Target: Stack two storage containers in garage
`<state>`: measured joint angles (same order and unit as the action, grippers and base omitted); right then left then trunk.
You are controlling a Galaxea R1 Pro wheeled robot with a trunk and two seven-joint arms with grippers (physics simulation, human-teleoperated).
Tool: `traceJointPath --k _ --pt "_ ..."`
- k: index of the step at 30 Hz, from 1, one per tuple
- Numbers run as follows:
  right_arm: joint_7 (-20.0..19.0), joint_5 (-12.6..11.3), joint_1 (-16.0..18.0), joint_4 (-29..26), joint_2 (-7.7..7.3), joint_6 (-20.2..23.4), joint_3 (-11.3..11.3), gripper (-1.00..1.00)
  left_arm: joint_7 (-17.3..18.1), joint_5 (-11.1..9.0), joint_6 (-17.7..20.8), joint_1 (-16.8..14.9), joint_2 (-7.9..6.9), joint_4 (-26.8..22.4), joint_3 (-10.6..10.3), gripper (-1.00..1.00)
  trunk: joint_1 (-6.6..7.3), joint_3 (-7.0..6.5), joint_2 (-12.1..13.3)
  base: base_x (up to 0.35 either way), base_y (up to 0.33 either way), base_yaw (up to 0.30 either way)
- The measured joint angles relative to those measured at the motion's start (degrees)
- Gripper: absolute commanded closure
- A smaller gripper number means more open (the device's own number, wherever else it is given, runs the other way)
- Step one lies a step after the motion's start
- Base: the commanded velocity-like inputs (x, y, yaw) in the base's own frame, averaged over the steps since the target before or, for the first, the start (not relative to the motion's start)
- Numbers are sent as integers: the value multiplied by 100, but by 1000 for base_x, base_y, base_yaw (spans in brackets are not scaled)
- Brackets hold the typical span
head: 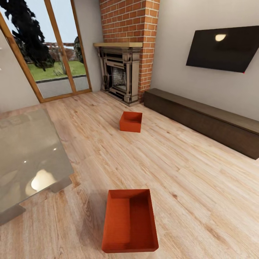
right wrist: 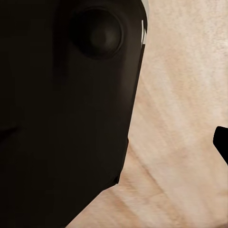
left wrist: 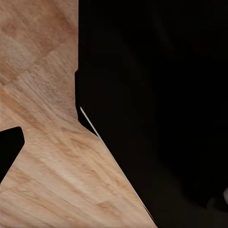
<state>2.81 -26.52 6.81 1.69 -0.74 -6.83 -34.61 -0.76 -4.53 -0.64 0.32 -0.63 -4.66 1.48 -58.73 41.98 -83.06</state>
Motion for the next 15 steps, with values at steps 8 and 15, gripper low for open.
traceJointPath --k 8,15 --pt "0 0 0 -3 0 0 1 -100 0 0 0 0 1 0 0 -100 0 0 0 0 0 0" --pt "0 0 0 0 -7 0 -6 -100 0 6 0 0 2 -4 -3 -100 0 0 0 0 0 0"
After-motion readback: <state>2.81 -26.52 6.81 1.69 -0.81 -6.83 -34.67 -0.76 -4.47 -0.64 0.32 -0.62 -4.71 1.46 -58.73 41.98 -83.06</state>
